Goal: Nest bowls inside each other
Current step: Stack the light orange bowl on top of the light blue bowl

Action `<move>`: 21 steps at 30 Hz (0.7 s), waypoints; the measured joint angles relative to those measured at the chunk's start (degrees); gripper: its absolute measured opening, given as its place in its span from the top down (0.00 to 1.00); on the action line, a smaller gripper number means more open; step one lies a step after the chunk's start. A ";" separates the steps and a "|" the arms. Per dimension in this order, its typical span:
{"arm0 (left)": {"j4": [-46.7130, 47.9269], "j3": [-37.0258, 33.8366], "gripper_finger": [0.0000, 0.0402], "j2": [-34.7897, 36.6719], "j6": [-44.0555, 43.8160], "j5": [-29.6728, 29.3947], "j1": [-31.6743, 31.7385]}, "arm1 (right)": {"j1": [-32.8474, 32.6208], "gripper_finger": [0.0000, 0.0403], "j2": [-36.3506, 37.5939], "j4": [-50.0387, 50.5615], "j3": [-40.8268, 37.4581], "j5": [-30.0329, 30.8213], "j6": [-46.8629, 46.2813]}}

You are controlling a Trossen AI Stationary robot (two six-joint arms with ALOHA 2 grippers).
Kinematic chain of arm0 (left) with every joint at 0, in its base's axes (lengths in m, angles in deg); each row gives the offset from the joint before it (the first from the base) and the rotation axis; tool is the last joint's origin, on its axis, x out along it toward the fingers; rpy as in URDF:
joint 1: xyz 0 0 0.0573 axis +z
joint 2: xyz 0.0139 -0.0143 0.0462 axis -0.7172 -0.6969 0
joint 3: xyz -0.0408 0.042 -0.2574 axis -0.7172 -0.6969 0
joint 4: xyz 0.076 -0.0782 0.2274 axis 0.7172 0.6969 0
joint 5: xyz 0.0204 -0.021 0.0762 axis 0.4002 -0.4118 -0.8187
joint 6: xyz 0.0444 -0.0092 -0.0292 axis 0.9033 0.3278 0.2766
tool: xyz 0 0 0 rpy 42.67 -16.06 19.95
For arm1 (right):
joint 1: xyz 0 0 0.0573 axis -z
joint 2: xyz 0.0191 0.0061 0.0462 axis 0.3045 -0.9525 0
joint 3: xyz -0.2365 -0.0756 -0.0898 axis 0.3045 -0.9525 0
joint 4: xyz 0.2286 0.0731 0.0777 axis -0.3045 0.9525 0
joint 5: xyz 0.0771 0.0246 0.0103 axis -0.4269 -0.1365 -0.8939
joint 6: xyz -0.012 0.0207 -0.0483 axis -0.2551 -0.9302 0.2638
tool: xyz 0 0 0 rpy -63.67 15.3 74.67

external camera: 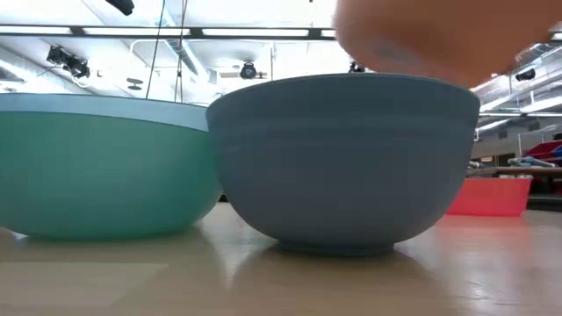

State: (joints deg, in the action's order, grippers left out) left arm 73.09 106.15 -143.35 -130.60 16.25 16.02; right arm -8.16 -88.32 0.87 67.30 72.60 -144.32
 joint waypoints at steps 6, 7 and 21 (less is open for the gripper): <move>-0.57 -1.33 0.74 -0.03 -1.16 -0.94 0.00 | 6.46 1.00 -7.86 -26.85 0.04 -6.85 12.56; -0.62 -1.81 0.74 -0.04 -1.28 -0.97 0.00 | 7.41 1.00 -9.68 -31.10 0.04 -8.27 14.08; -4.33 -4.94 0.74 -0.04 -2.44 -2.97 0.00 | 14.85 1.00 -35.61 -36.58 19.14 -17.18 28.49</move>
State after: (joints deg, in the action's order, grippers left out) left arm 68.76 101.21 -143.40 -133.04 13.28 16.02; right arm 6.70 -123.93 -35.71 86.44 55.41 -115.82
